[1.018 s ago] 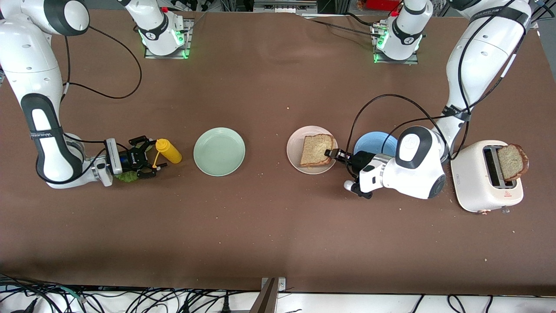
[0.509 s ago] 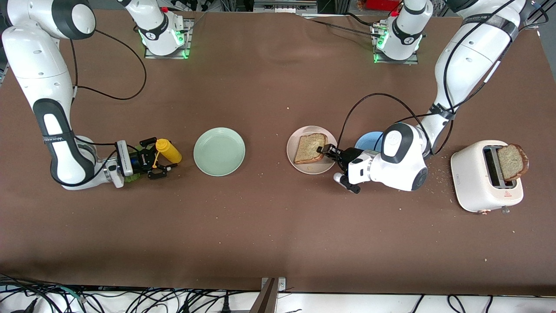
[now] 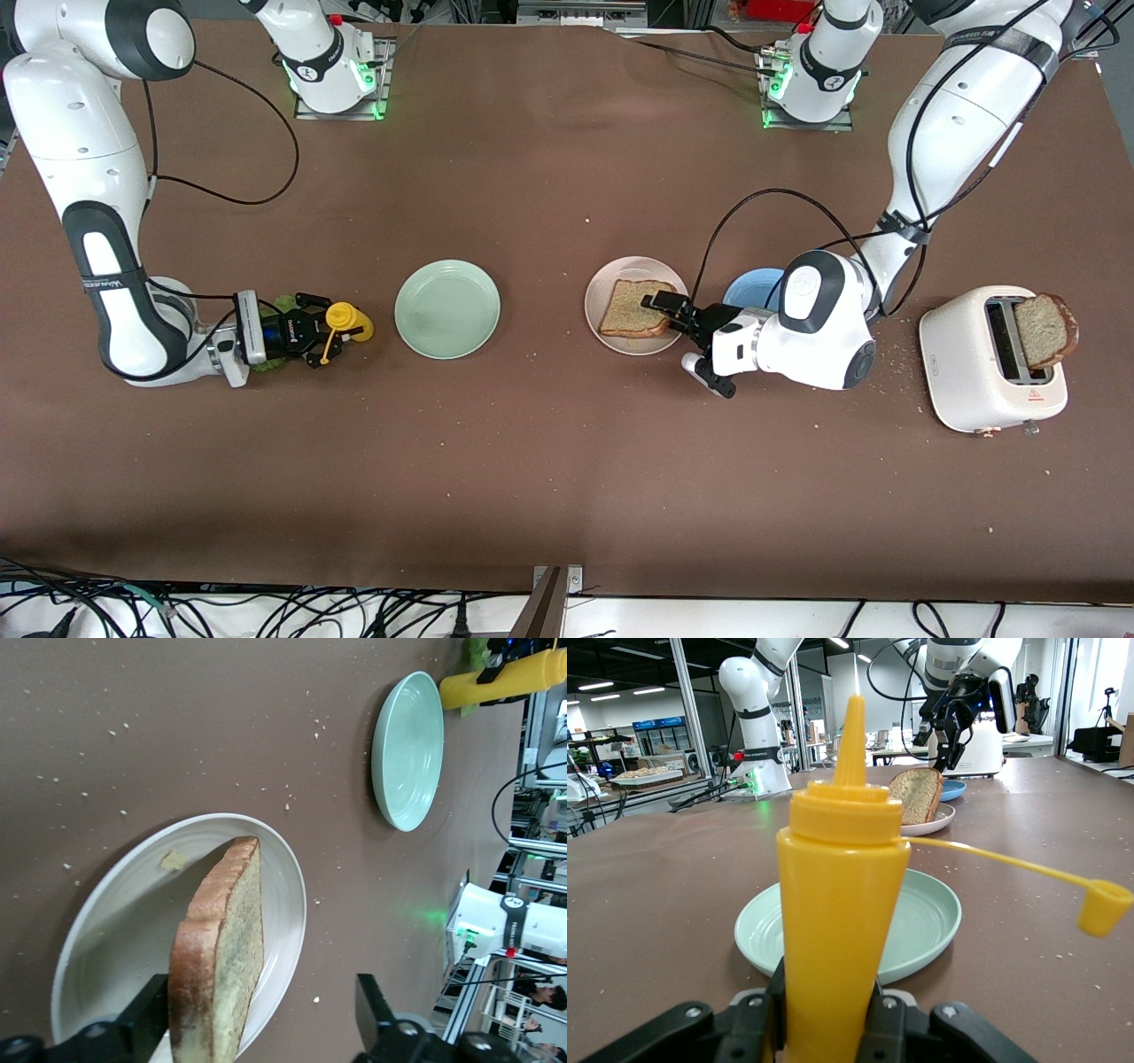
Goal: Make sandwich in beige plate with both arms
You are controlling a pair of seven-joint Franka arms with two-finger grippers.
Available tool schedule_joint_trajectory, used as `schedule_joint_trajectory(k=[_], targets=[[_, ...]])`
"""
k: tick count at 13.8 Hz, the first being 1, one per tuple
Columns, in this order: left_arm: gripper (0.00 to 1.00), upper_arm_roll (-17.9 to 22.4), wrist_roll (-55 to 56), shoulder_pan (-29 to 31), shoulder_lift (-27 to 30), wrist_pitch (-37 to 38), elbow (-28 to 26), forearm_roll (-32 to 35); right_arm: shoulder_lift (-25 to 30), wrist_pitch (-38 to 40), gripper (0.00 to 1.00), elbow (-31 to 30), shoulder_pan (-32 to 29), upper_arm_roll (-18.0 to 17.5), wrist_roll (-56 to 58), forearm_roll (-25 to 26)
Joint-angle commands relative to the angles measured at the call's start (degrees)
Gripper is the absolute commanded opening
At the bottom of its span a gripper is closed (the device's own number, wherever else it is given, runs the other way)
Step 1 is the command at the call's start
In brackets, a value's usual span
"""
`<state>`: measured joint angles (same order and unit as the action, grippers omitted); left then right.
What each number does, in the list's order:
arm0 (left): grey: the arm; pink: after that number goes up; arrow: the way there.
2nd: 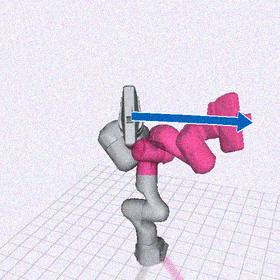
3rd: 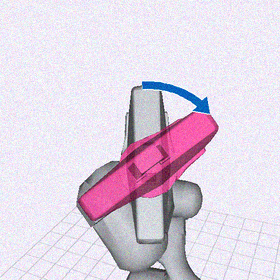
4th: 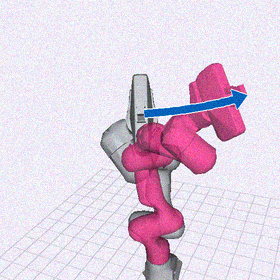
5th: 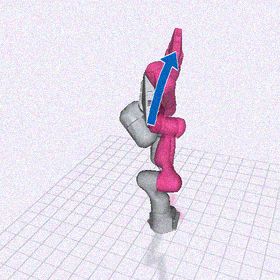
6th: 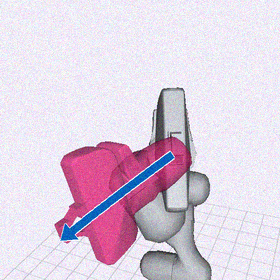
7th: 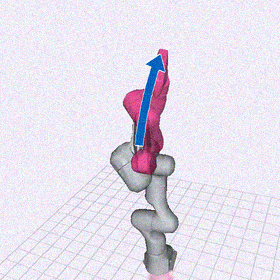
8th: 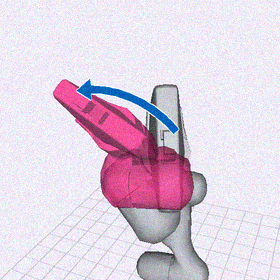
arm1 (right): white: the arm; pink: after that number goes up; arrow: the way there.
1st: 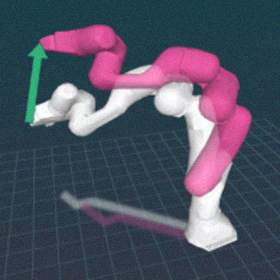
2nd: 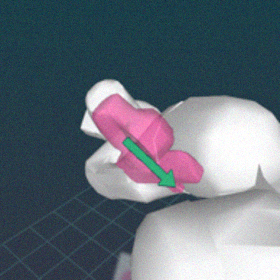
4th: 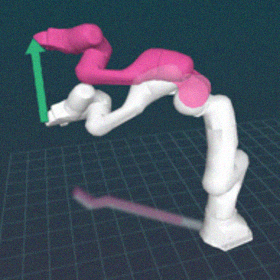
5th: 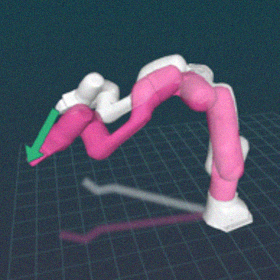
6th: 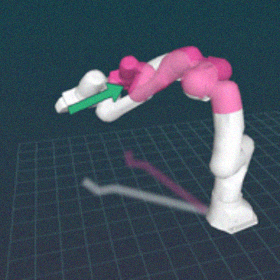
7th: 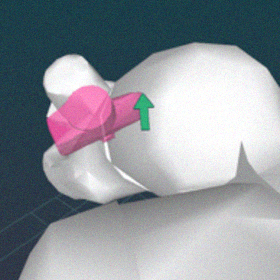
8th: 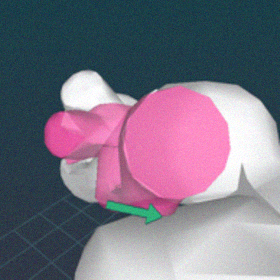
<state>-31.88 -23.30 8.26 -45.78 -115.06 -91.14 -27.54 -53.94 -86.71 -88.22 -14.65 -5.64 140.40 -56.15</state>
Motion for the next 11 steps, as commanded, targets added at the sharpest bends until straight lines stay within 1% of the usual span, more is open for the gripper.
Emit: schedule_joint_trajectory(k=[1,2,3,4,6,8,9,11], targets=[[1.0,-0.1,-0.5,-0.1,2.7,0.2,0.4,5.9,0.7,0.4,0.0,1.7,0.3,0.0,0.1,0.2],[1.0,-0.2,-0.5,0.1,3.4,0.4,0.4,7.8,1.6,0.3,0.0,2.3,1.4,0.0,-1.8,2.9],[1.0,-0.1,-0.4,0.1,4.3,1.0,0.4,9.2,2.6,0.4,0.0,2.7,2.2,0.0,-7.5,4.8],[1.0,-0.1,-0.3,0.2,5.6,1.5,0.4,10.6,3.7,0.7,0.0,3.2,2.7,-0.1,-15.4,6.9],[1.0,0.0,0.2,0.5,9.1,2.6,0.4,14.7,7.8,0.7,0.0,4.5,5.3,-0.3,-27.8,10.8],[1.0,0.9,1.1,2.1,13.7,7.3,0.4,17.7,10.0,1.0,0.0,8.7,8.2,-0.3,-39.5,13.2],[1.0,1.4,1.1,3.7,15.5,9.7,0.5,20.0,10.2,1.8,0.0,11.5,9.5,-0.2,-45.7,14.3],[1.0,1.5,0.9,6.7,19.0,12.9,0.5,22.9,10.1,3.0,0.0,18.0,12.8,-0.2,-58.0,18.4]])
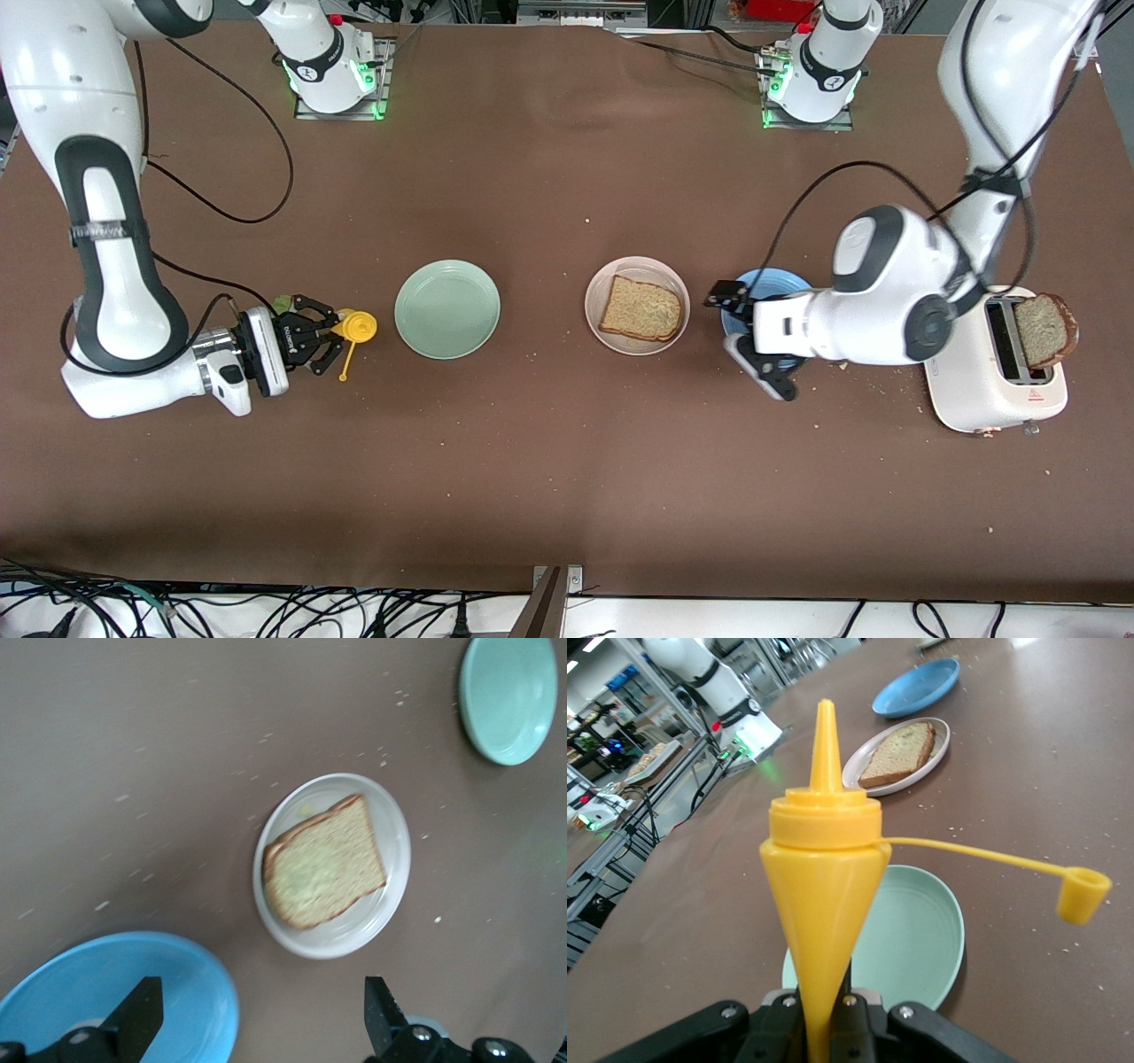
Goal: Make sandwich in beige plate with both arms
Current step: 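Raise the left gripper to rest while the right gripper carries the mustard over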
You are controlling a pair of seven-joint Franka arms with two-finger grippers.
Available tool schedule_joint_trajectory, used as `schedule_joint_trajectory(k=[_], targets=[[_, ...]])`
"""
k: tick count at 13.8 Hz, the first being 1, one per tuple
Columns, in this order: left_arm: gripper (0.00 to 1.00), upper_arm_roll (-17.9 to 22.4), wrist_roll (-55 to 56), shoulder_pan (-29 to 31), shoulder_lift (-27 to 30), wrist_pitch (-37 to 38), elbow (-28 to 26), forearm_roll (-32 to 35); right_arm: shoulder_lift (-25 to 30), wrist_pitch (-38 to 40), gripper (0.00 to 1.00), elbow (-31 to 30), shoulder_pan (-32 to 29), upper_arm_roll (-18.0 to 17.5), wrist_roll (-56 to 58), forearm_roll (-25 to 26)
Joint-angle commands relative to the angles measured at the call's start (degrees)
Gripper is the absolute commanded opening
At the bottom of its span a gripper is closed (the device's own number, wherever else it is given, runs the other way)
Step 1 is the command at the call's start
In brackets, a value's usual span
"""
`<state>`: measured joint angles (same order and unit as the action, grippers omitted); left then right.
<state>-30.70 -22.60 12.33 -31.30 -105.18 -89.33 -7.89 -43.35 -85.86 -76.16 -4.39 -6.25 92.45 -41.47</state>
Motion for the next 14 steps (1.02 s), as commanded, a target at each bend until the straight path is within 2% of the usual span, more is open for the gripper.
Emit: schedule_joint_trajectory(k=[1,3,4,7,9,11,14], targets=[[1.0,0.3,0.4,3.0,6.9,3.6,-1.3,7.5,-0.5,2.2,0.0,8.0,4.8,0.4,-14.4,6.9],[1.0,0.3,0.7,3.0,10.0,5.8,0.2,13.8,-0.4,2.2,0.0,11.2,9.5,0.4,-22.3,12.9],[1.0,0.4,0.9,3.1,10.3,9.6,2.0,14.7,-0.4,2.2,0.0,11.9,11.8,0.4,-26.8,14.6],[1.0,1.6,1.0,3.6,10.3,15.4,8.7,14.8,-0.5,1.3,0.0,15.5,19.2,0.5,-41.3,18.9],[1.0,1.7,3.9,3.6,10.3,20.0,13.5,14.8,-0.5,0.5,0.0,17.2,24.4,0.7,-48.3,23.9],[1.0,1.6,11.7,3.5,10.3,25.7,17.7,14.9,-0.5,-1.4,0.0,17.2,29.8,0.8,-53.1,30.4],[1.0,1.9,15.5,3.6,11.3,29.3,18.6,14.8,-1.1,-4.4,0.0,17.3,39.8,1.0,-62.9,42.3]])
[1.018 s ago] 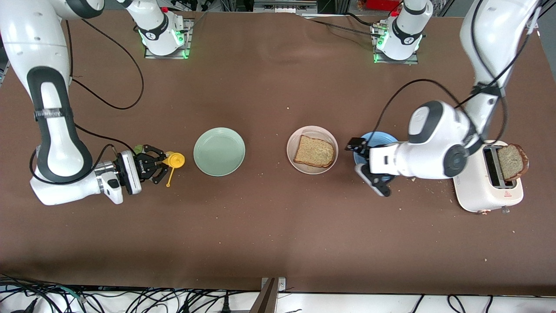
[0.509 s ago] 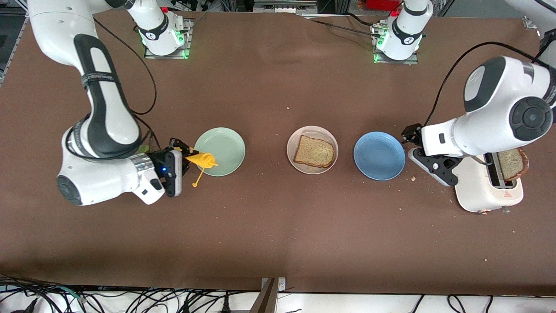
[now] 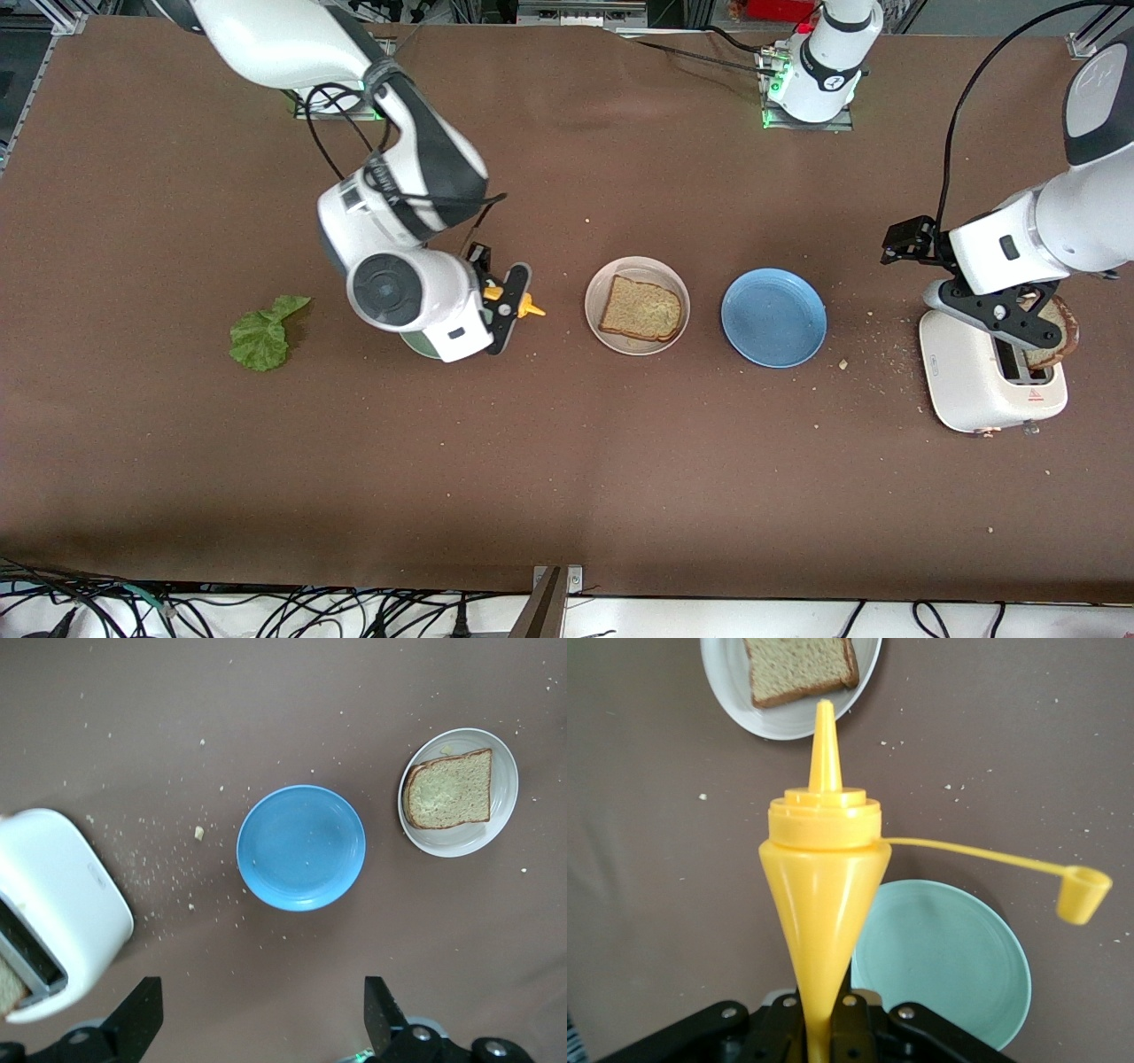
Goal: Make sandwich in beige plate with both arms
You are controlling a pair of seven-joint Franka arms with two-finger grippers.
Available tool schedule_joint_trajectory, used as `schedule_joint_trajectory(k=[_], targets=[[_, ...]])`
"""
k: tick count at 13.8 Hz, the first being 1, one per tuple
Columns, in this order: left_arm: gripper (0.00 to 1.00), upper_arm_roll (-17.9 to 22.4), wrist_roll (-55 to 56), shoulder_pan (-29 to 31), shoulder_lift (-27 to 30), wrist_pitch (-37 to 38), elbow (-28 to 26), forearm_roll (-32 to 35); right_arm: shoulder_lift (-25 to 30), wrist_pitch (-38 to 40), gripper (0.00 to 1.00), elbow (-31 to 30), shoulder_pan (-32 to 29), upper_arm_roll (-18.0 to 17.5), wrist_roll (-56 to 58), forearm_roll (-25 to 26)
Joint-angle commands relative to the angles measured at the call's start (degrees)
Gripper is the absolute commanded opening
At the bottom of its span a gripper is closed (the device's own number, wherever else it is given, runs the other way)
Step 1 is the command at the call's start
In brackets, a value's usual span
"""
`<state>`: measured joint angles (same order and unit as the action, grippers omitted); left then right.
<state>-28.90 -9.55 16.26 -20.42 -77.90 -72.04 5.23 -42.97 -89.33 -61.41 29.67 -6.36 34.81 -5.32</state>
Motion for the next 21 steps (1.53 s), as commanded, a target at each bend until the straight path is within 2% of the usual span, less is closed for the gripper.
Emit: schedule_joint_trajectory(k=[1,3,5,6,7,8,10,11,13,16,19,21], targets=[[1.0,2.6,2.8,-1.2,3.3,1.6,0.3,1.5,-2.4,-1.9,0.0,2.4,7.8,1.1,-5.9,9.5],[1.0,12.4,3.5,-6.5,6.2,-1.3,-2.8,-2.2,-3.3,-3.5,0.0,2.4,10.7,1.1,-6.0,14.3],[1.0,19.6,2.9,-8.2,7.5,-3.7,-5.8,-12.5,-5.4,-5.8,0.0,2.4,14.3,1.1,-5.9,21.7],[1.0,23.2,3.0,-11.6,9.9,-6.7,-8.9,-12.3,-6.8,-6.5,0.0,2.4,16.7,1.1,-6.0,25.4],[1.0,27.5,3.4,-17.9,13.4,-9.4,-13.5,-8.9,-7.5,-6.6,0.0,2.4,18.7,1.2,-6.1,29.4],[1.0,30.0,3.7,-21.8,15.8,-11.6,-17.0,-5.0,-7.7,-6.6,0.0,2.4,19.8,1.3,-5.9,32.5],[1.0,29.9,3.4,-20.8,16.4,-12.6,-18.0,-5.1,-8.6,-6.6,0.0,2.3,21.3,1.2,-5.6,37.6],[1.0,29.3,3.1,-19.0,16.3,-12.5,-18.0,-8.1,-9.4,-6.6,0.0,2.3,23.0,1.2,-5.8,40.2],[1.0,29.0,3.2,-18.2,16.0,-12.5,-17.9,-9.1,-10.3,-6.6,0.0,2.3,24.5,1.2,-5.9,43.0],[1.0,28.7,3.3,-17.9,16.0,-12.4,-18.0,-9.1,-10.2,-6.6,0.0,2.3,24.3,1.3,-5.5,43.2],[1.0,24.9,3.5,-14.7,15.7,-12.2,-17.6,-8.6,-10.1,-6.4,0.0,2.3,24.1,1.4,-5.4,42.9],[1.0,24.8,3.6,-14.6,15.6,-11.9,-17.4,-8.5,-9.8,-6.1,0.0,2.5,22.2,1.0,-5.5,39.9]])
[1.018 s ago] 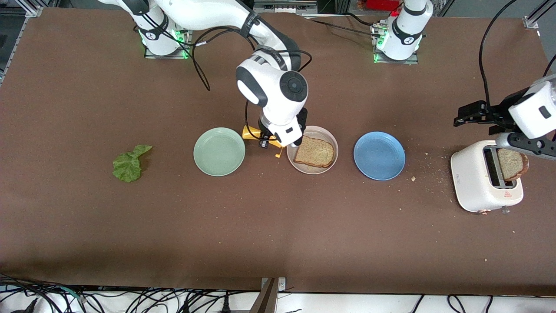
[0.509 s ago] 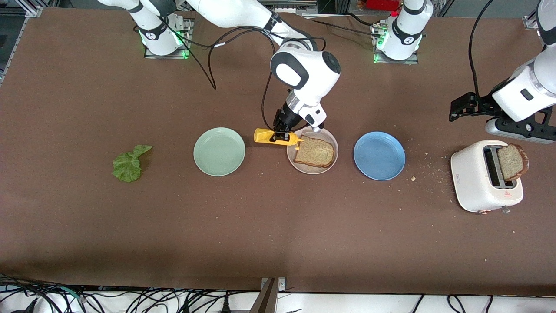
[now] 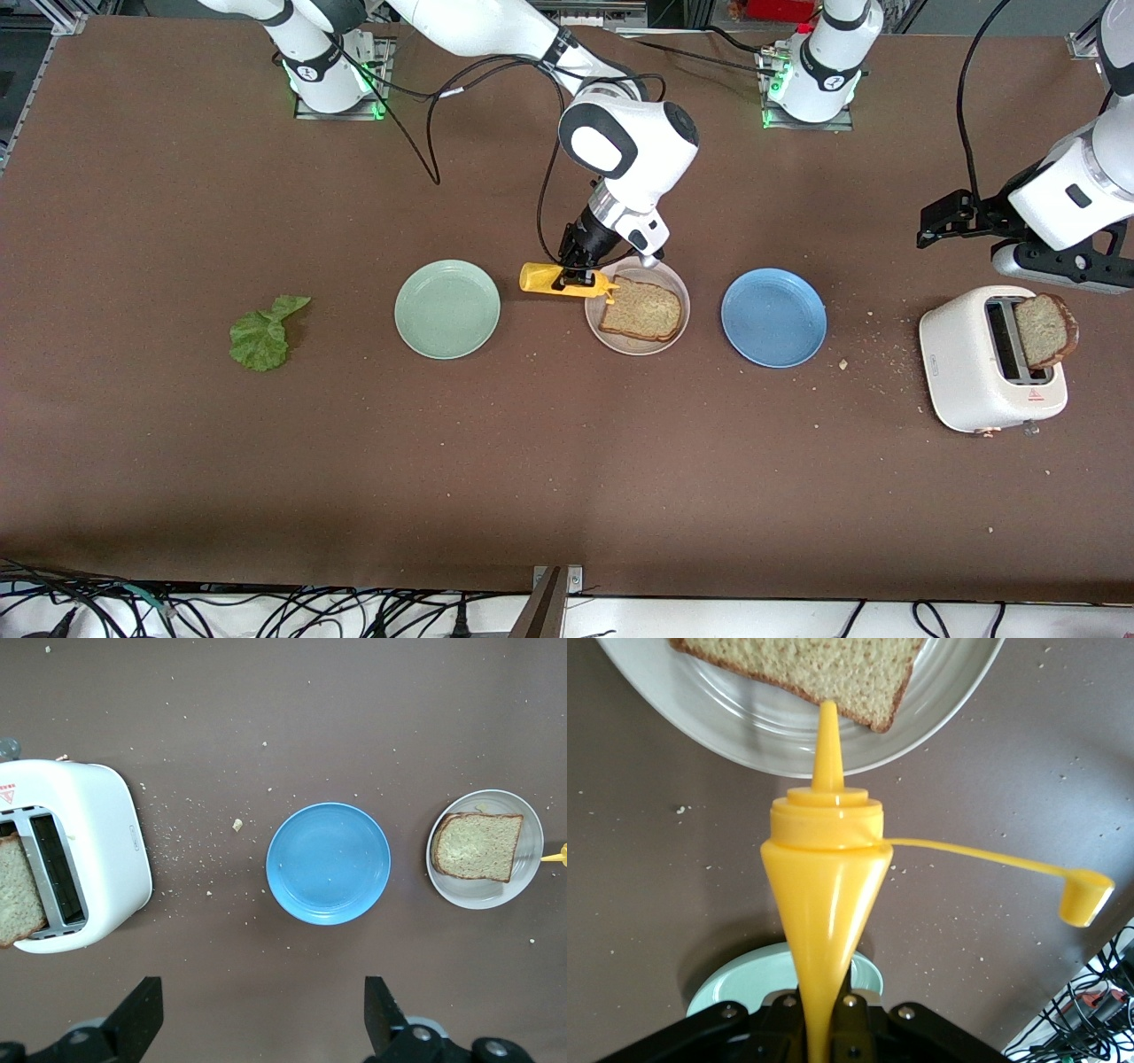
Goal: Make sandwich in beige plate with both arms
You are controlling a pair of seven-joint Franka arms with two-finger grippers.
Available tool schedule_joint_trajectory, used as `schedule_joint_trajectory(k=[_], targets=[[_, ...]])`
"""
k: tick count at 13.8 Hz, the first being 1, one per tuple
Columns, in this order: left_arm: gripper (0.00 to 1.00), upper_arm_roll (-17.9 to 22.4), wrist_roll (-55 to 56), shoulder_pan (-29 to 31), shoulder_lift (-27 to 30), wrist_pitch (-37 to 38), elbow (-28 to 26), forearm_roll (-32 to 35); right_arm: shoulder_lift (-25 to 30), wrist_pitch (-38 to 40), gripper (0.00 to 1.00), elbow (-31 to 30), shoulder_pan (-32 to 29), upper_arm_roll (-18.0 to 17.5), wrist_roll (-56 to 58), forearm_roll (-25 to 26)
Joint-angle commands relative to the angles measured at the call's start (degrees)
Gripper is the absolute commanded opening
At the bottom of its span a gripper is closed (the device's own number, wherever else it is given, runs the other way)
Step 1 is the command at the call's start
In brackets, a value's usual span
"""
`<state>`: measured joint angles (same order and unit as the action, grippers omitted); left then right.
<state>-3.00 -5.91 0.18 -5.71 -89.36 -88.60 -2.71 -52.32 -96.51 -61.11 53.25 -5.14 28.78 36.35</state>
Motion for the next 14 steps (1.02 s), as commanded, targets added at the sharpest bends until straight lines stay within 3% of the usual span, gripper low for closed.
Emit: schedule_joint_trajectory(k=[1,3,6,11,14], targets=[[1.0,-1.1,-0.1,1.3,0.5,-0.3,-0.5,-0.5,-0.2,0.7,0.0,2.3,-2.2,0.0,0.5,-4.8],[1.0,-1.3,0.0,1.2,0.3,0.3,-0.3,-0.5,0.8,0.8,0.0,3.4,-6.1,-0.3,0.5,-13.0],[1.0,-1.3,0.0,1.2,0.3,0.3,-0.3,-0.5,3.1,0.8,0.0,3.8,-14.6,-0.7,0.7,-30.8],[1.0,-1.3,0.2,1.1,0.2,0.3,-0.3,-0.5,4.4,1.4,0.0,3.8,-26.1,-0.7,1.9,-56.0],[1.0,-1.3,0.2,1.1,0.2,0.3,-0.3,-0.5,4.4,5.9,0.0,3.4,-34.1,-0.6,6.5,-72.7]])
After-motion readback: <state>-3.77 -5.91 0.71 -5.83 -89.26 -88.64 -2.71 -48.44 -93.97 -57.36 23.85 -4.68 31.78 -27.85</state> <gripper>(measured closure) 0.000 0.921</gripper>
